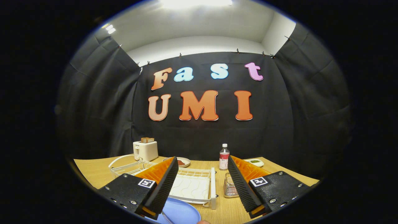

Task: Take the plate from the dish rack, then take the spoon from the basket and place it into the plate.

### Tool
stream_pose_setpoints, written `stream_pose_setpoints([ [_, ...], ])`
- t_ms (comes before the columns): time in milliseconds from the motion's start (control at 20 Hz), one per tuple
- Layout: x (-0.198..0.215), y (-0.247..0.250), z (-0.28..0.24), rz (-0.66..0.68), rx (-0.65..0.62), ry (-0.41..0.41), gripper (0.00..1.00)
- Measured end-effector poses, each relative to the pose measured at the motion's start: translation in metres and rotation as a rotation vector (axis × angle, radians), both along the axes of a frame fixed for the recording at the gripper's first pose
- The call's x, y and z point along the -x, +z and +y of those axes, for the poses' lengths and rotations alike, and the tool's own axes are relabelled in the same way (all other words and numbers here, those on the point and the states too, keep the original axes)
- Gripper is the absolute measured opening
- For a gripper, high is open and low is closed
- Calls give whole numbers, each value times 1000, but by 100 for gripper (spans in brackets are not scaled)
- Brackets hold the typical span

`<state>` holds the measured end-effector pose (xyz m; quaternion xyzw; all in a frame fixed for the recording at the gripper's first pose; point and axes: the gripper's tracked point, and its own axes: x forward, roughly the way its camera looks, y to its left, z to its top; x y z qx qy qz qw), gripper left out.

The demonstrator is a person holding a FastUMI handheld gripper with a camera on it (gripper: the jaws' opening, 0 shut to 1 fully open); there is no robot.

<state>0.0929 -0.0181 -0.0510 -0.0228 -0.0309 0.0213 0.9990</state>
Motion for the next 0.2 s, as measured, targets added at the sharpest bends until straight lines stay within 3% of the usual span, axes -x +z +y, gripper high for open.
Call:
stream_pose_setpoints([
  [200,-1,-1,4,5,1,9,95],
])
